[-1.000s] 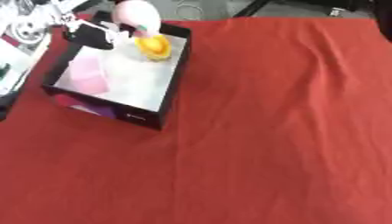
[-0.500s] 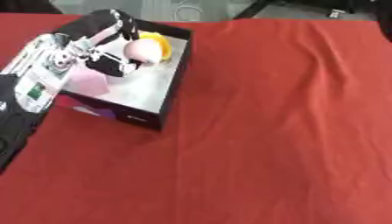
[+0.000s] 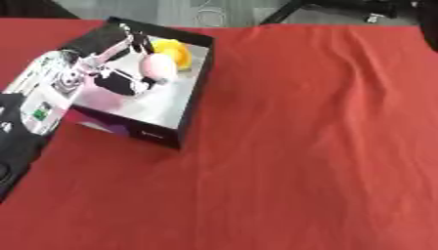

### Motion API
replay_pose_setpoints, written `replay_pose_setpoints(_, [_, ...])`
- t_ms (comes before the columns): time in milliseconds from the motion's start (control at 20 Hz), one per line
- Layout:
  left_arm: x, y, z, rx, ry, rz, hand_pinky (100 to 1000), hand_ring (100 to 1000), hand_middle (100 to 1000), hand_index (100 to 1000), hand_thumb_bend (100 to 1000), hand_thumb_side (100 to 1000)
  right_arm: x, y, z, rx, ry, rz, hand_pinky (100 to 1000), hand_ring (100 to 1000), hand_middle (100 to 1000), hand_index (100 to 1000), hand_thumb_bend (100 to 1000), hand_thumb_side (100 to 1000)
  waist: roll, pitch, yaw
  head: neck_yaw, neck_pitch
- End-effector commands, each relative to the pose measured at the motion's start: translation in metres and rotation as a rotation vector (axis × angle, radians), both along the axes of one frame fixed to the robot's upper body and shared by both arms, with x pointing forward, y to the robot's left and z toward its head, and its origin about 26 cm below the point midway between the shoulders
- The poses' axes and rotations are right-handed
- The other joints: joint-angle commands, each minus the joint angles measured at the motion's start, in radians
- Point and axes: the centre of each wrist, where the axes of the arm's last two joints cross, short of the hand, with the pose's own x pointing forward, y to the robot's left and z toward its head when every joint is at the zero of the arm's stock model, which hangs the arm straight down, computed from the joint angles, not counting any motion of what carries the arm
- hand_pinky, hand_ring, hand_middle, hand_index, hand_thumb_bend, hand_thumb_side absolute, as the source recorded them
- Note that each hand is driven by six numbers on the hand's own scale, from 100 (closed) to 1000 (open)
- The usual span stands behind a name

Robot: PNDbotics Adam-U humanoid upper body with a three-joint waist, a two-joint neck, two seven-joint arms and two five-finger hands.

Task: Pick up objects on the table and place them in the box.

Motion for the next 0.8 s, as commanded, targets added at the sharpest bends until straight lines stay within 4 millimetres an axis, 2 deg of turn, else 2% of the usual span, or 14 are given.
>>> replay_pose_setpoints(50, [0.0,0.005,0.016,-0.01,-0.048,0.014,884,814,817,907,674,532,-0.003,-0.002,0.009,-0.021,-0.02,-0.006,992,828,720,823,261,367,-0.013,-0.024,-0.001,-0.002,-0.003])
replay_pose_setpoints(100, [0.0,0.007,0.017,-0.013,-0.052,0.023,884,814,818,910,686,547,-0.003,-0.002,0.009,-0.022,-0.019,-0.005,992,827,720,823,261,367,-0.013,-0.024,-0.001,-0.004,-0.002])
replay_pose_setpoints(150, [-0.001,0.01,0.019,-0.02,-0.057,0.031,882,811,822,915,730,607,-0.003,-0.002,0.009,-0.023,-0.018,-0.004,992,827,720,823,257,368,-0.012,-0.025,0.001,-0.006,0.0])
replay_pose_setpoints(250, [-0.003,0.017,0.024,-0.051,-0.071,0.053,880,805,821,917,727,656,-0.002,-0.002,0.009,-0.024,-0.016,-0.002,992,827,720,823,257,367,-0.01,-0.027,0.004,-0.011,0.003])
replay_pose_setpoints(350, [-0.006,0.029,0.029,-0.105,-0.087,0.085,881,799,818,915,674,673,-0.002,-0.002,0.01,-0.025,-0.016,-0.002,992,827,720,823,255,366,-0.007,-0.029,0.007,-0.015,0.007])
replay_pose_setpoints(550, [-0.025,0.06,0.056,-0.347,-0.112,0.11,876,758,789,880,437,699,-0.002,-0.003,0.01,-0.021,-0.016,-0.009,992,828,720,823,257,368,-0.009,-0.028,0.014,-0.038,0.025])
replay_pose_setpoints(800, [-0.067,0.1,0.098,-0.731,-0.147,0.041,858,728,770,861,340,670,-0.004,-0.007,0.008,-0.009,-0.018,-0.023,993,828,720,823,255,367,-0.016,-0.024,0.022,-0.067,0.03])
